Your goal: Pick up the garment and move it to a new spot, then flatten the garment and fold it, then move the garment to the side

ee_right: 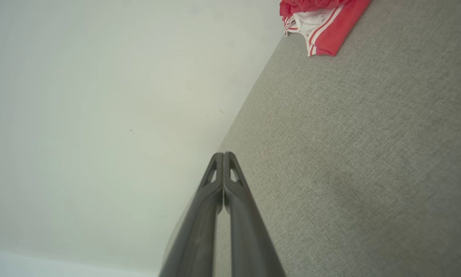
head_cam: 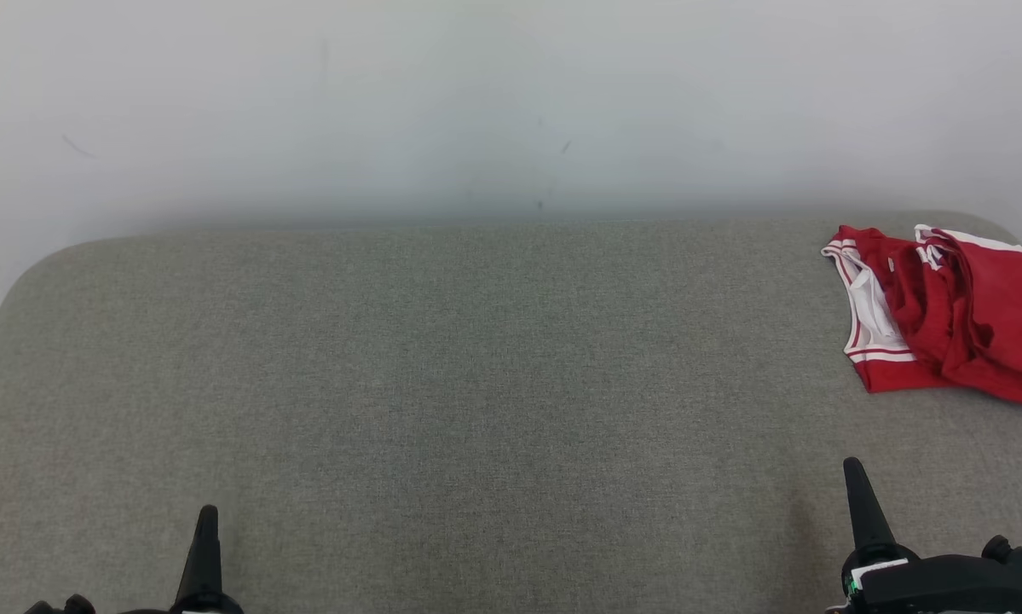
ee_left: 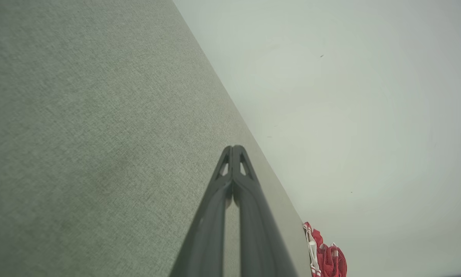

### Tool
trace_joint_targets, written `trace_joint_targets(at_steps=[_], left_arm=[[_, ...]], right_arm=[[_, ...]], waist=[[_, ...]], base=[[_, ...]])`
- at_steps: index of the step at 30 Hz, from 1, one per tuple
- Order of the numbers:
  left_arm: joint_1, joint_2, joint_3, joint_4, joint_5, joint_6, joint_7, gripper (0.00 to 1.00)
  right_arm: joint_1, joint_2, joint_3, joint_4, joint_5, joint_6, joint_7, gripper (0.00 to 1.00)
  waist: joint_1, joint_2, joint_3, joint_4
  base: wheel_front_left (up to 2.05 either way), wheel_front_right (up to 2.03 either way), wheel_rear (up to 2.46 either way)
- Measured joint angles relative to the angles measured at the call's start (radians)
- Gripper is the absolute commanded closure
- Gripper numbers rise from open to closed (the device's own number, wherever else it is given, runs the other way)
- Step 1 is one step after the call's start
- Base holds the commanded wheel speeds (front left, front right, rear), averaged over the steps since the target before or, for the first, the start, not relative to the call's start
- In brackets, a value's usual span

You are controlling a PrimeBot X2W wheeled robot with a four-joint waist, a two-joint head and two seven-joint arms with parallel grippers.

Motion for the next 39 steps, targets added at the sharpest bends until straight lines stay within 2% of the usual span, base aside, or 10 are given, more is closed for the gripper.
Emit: trace_joint_targets(at_steps=[39], left_arm=[[-0.053, -0.004, 0.018, 0.011, -0.343, 0.000, 0.087, 1.00]], right_arm=[[-0.044, 0.000, -0.044, 0.007, 0.336, 0.000, 0.091, 1.00]], waist=[[-0.0002, -0.0001, 0.006, -0.002]], base=[[0.00, 0.00, 0.00]])
